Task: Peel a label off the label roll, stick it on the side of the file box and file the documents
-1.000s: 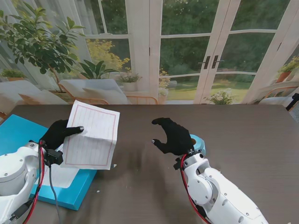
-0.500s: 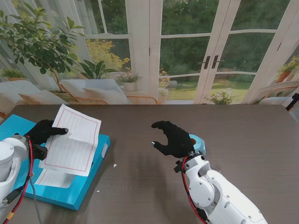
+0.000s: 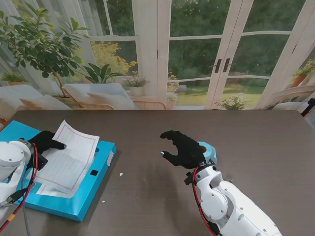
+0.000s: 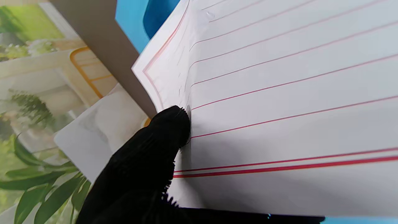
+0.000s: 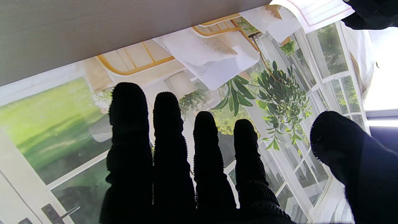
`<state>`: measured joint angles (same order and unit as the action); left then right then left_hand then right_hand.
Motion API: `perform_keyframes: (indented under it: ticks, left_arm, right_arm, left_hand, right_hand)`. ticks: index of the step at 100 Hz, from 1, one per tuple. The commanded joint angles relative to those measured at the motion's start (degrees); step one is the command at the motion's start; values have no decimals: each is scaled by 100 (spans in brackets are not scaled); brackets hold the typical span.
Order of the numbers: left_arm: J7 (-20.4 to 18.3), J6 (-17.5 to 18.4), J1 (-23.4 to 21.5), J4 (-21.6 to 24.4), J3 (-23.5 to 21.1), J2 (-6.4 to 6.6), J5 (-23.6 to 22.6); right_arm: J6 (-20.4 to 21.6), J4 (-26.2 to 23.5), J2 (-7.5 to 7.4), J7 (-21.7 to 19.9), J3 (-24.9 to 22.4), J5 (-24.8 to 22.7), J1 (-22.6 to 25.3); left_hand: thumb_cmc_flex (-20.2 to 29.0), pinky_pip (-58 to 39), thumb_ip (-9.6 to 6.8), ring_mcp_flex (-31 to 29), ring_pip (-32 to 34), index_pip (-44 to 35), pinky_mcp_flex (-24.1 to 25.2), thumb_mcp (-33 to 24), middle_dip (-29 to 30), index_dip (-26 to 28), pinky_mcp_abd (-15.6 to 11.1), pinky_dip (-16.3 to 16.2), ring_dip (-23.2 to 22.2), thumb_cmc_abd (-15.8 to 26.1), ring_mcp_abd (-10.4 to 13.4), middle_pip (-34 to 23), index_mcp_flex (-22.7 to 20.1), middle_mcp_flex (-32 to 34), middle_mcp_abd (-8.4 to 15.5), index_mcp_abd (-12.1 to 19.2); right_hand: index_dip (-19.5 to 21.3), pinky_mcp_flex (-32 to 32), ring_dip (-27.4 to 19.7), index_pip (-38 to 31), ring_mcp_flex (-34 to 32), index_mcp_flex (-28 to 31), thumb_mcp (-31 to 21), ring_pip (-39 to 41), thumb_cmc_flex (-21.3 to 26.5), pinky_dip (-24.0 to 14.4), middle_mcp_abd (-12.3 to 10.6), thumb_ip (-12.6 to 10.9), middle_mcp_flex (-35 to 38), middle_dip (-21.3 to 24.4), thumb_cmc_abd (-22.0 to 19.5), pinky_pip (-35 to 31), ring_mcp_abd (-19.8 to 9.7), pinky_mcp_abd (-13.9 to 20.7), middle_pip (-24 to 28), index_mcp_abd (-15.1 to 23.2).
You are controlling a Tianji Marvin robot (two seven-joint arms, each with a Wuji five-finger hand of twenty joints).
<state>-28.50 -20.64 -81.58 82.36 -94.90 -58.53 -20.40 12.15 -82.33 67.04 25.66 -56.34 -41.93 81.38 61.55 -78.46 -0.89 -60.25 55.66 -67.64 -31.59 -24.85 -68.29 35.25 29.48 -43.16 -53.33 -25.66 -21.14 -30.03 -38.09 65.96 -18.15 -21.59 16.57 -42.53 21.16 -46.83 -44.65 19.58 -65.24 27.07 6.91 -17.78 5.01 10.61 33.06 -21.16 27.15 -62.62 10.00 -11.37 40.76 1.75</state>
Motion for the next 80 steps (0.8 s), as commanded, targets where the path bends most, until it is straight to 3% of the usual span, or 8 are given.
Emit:
perform_keyframes:
  ticks: [1,47,80]
  left_arm:
    - [-199,46,21,-67,72,13,-75]
    - [-349,211,199,-474,618,95,-858]
    - [-571,85,290,-637,864,172,-1386]
  right_arm:
    - [24,32,3,-97,14,15,44]
    - [55,91,10,-126,63,78,46]
    - [47,77,6,-192,43,129,63]
  left_hand:
    - [325,-57,-232,19,66,-234,24,19,-115,47,-80,-112,-64,-75,206,-24,152,34,304,18]
    - [232,-39,-194,63,37,-287,45,78,-46,47,-186,-83,-9,-20,291,-16,205,-15,376,138]
    - [154,-57,-110,265,27,-274,245,174,39,48,-381,-107,29,98,275,5,283,-186,362,239]
  right_hand:
    - [-26,2522,-41,106,116,59,133,-65,-230,-81,-132,-148,130,46,-138,127,-24,-84,-99,67]
    - [-1,2528,-36,76,121,25,128,-64,-235,-93,-107,-154,117,37,-177,139,-27,-74,-89,-44]
    - [13,2534,-34,46,124,25,125,-58,-226,-103,-82,-156,109,34,-205,147,-21,-74,-84,-141]
